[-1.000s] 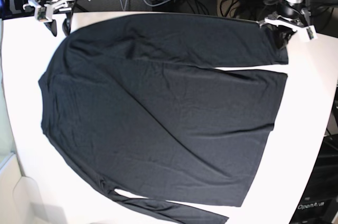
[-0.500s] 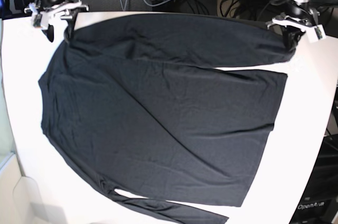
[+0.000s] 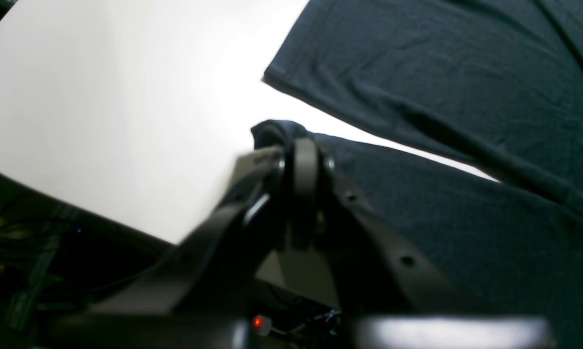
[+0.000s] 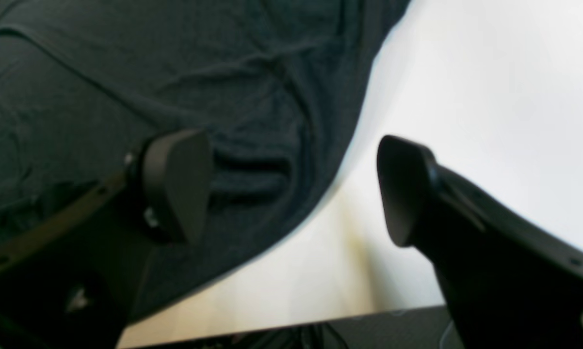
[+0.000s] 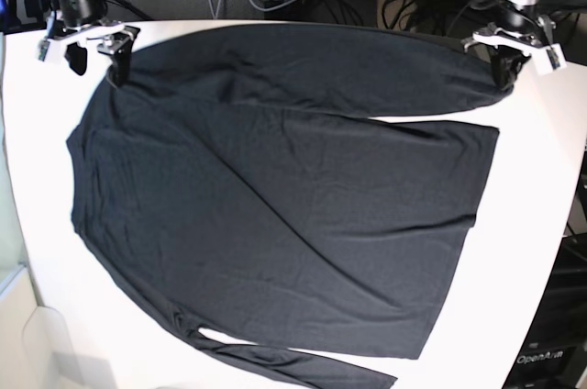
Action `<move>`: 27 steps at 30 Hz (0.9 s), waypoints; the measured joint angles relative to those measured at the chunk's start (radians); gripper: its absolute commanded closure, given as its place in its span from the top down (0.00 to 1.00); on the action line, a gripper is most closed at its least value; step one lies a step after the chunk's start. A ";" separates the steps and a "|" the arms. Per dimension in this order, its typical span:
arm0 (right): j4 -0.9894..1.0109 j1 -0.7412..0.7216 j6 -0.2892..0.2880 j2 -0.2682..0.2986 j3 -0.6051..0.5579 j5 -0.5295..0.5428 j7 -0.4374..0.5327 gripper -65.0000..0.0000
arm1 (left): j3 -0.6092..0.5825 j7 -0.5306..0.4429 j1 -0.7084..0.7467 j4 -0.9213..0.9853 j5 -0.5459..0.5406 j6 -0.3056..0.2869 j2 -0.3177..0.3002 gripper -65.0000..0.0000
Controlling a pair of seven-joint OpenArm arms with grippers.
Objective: Fold the T-shirt properly
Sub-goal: 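Move the right gripper onto the other shoulder corner and grasp it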
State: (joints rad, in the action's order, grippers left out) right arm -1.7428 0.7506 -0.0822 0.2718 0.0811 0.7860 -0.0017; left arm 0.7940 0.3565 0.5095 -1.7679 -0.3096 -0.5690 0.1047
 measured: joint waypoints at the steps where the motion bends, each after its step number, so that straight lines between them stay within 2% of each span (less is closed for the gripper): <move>1: 0.000 0.000 0.000 -0.011 0.001 0.000 0.001 0.81 | 0.000 0.000 0.000 0.000 0.000 0.000 0.000 0.02; 10: 0.078 0.000 0.000 -0.056 -0.003 0.003 -0.010 0.81 | 0.000 0.000 -0.002 0.000 0.000 0.000 -0.001 0.02; 24: 0.076 -0.014 0.000 -0.053 -0.108 0.003 0.024 0.80 | 0.000 0.000 -0.002 0.000 0.000 0.000 -0.002 0.02; 26: 0.076 -0.014 0.000 -0.053 -0.108 0.003 0.024 0.74 | 0.000 0.000 -0.002 0.000 0.000 0.000 -0.002 0.02; 27: 0.077 -0.016 0.000 -0.053 -0.108 0.003 0.024 0.67 | 0.000 0.000 -0.002 0.000 0.000 0.000 -0.002 0.02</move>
State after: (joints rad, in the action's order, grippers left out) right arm -1.6661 0.7345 -0.0826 0.2188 -0.0265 0.7891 0.0223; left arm 0.7940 0.3565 0.5076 -1.7679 -0.3096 -0.5690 0.1032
